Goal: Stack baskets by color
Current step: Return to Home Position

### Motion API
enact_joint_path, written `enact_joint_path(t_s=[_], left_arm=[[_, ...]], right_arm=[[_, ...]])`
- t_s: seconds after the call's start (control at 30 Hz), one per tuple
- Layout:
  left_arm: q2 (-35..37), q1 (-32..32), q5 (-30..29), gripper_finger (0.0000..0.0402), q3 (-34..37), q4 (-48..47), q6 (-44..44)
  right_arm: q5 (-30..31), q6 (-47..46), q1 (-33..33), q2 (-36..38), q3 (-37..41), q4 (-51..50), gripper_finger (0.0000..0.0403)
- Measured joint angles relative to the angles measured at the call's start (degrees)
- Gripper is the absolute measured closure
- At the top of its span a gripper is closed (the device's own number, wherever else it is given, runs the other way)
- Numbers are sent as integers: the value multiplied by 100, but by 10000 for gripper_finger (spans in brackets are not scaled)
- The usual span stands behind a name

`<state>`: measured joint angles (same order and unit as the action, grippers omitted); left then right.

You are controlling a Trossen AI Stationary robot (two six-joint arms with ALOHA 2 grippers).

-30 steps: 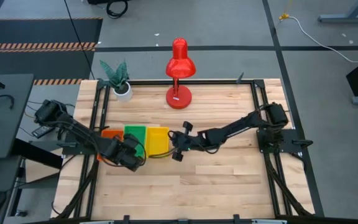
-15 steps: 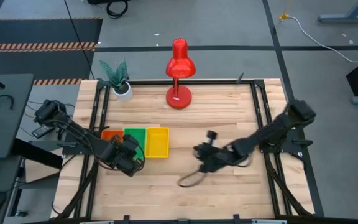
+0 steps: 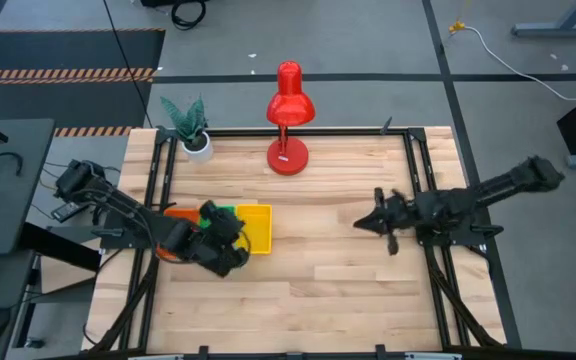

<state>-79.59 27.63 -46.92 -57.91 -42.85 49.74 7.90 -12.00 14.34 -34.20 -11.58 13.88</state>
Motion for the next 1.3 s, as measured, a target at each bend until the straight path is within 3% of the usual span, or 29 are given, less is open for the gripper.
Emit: enact_joint_path(t_s=[0.2,0.3,0.5,0.67,0.87,1.03,1.13,1.3], left_arm=[[421,-1349,1800,399,1369,3621,-2240],[970,-2134,2731,400,2047,4764,-2806],[2965,-3432,4129,399,3445,5406,-3208],[4786,-4018,5182,399,4524,5803,-3364],[6630,-3904,5273,399,5417,5708,-3543],[7853,-3859,5175,399,5654,4809,-3811],[7945,-3843,5125,399,5630,4320,-3856],[7940,-3744,5031,399,5691,4402,-4128]], right_arm=[[-979,257,-621,1493,551,-117,402],[-1116,228,-687,2043,792,-96,401],[-1049,208,-694,2728,1120,-502,401],[-946,193,-694,2955,1120,-616,400],[-952,128,-694,3050,1120,-637,400],[-710,142,-694,3131,1120,-624,399],[-392,32,-685,3200,1120,-636,399],[301,86,-598,3235,1120,-944,399]])
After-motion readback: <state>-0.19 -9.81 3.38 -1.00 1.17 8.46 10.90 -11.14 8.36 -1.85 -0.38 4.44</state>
